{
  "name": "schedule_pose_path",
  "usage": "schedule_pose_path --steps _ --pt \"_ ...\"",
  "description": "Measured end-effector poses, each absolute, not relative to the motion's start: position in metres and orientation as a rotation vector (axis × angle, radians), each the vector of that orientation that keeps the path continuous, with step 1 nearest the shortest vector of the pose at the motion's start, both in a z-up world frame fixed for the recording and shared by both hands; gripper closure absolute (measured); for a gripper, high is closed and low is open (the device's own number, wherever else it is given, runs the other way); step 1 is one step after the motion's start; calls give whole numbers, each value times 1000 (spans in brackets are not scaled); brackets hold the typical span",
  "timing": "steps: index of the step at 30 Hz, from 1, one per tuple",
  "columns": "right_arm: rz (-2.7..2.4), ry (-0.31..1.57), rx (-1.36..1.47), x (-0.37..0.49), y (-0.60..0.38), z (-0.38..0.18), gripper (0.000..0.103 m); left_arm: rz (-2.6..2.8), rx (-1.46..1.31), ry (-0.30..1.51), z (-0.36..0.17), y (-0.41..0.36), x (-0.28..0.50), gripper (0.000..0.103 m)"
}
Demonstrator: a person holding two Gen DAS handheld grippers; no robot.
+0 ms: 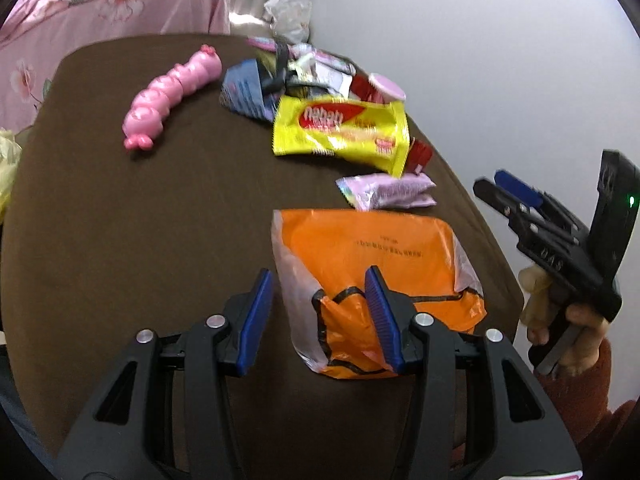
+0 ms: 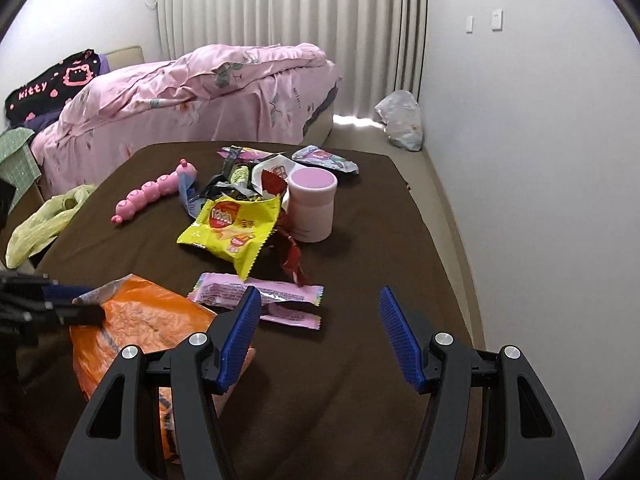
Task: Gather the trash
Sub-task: 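Grasp the orange plastic bag with the left gripper while the right grasps the pink candy bar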
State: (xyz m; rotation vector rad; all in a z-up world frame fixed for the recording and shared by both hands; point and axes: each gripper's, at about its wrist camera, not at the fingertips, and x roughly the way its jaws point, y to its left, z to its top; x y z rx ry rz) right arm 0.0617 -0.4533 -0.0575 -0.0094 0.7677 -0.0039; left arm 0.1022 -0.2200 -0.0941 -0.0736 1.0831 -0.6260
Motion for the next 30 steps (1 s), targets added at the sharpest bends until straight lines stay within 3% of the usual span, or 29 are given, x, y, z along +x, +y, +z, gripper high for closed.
schedule_pose_path --steps 4,8,15,22,30 --pt "46 789 -15 74 -451 -64 44 -596 -20 1036 -89 -219 101 77" --pt "148 825 36 92 -447 -75 44 -506 -7 977 -80 -193 109 77" --pt "226 949 126 119 -437 -104 44 -346 -22 889 -67 -134 128 70" --pt "399 992 110 95 -393 -104 44 -273 -84 864 -65 -100 141 65" --pt "348 875 -121 75 -360 -69 45 -271 -180 851 -69 -83 143 59"
